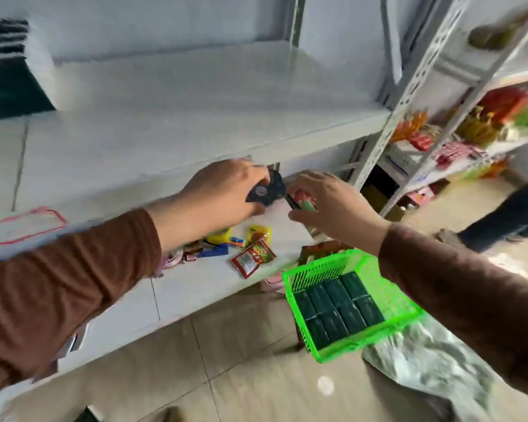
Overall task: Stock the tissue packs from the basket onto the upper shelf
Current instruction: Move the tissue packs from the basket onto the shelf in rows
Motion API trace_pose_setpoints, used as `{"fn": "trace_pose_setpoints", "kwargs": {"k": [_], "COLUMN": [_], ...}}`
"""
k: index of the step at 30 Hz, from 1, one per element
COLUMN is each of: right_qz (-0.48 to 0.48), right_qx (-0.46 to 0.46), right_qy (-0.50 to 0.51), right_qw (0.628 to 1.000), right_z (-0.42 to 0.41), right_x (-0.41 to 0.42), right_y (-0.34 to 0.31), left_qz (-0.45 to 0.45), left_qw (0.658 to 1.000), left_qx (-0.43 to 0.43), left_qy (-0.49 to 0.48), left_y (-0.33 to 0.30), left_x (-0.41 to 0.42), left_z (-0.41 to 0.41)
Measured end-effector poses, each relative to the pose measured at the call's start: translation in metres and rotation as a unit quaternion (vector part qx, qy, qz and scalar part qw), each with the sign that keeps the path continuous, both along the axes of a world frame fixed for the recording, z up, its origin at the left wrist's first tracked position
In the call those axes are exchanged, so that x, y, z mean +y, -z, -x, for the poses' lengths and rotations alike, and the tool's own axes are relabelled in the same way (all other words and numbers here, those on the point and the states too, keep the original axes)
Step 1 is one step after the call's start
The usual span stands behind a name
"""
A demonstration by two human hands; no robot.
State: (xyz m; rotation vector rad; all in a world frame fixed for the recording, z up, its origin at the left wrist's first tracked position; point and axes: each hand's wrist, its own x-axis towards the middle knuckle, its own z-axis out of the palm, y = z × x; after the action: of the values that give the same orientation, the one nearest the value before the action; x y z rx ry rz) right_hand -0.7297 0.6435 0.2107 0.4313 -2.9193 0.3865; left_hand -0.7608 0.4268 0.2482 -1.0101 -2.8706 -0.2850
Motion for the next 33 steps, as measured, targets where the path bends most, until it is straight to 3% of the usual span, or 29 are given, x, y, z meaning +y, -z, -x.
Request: {"fn": "trace_pose_setpoints", "kwargs": {"k": [9,16,23,30,33], "right_qz": [0.023,0.070,0.115,0.142,0.133], "right_qx": [-0.186,-0.317,-0.441,-0.554,-0.555], "right_qy": [0.124,0.207,0.276,0.352,0.382], "right_qw": [0.974,0.923,0.846,0.741,0.727], "right_z": [-0.069,-0.076,-0.066,-0.068,-0.068], "right_x": [0.215,0.264,0.247,0.209,0.195], "right_y": [0.170,0.322,0.477,0.610,0.648], "left_qz": [0.065,0.143,0.246,0.355,0.384], "left_qw": [0.978,0.946,0.925,0.892,0.877], "left_qx": [-0.193,-0.287,-0.276,-0.214,-0.196], "left_qy": [0.048,0.048,0.094,0.180,0.211], "left_y": [0.219,0.378,0.515,0.633,0.672], "left_x": [0.227,0.292,0.319,0.332,0.331], "left_z": [-0.023,-0.007,0.016,0.034,0.040]}}
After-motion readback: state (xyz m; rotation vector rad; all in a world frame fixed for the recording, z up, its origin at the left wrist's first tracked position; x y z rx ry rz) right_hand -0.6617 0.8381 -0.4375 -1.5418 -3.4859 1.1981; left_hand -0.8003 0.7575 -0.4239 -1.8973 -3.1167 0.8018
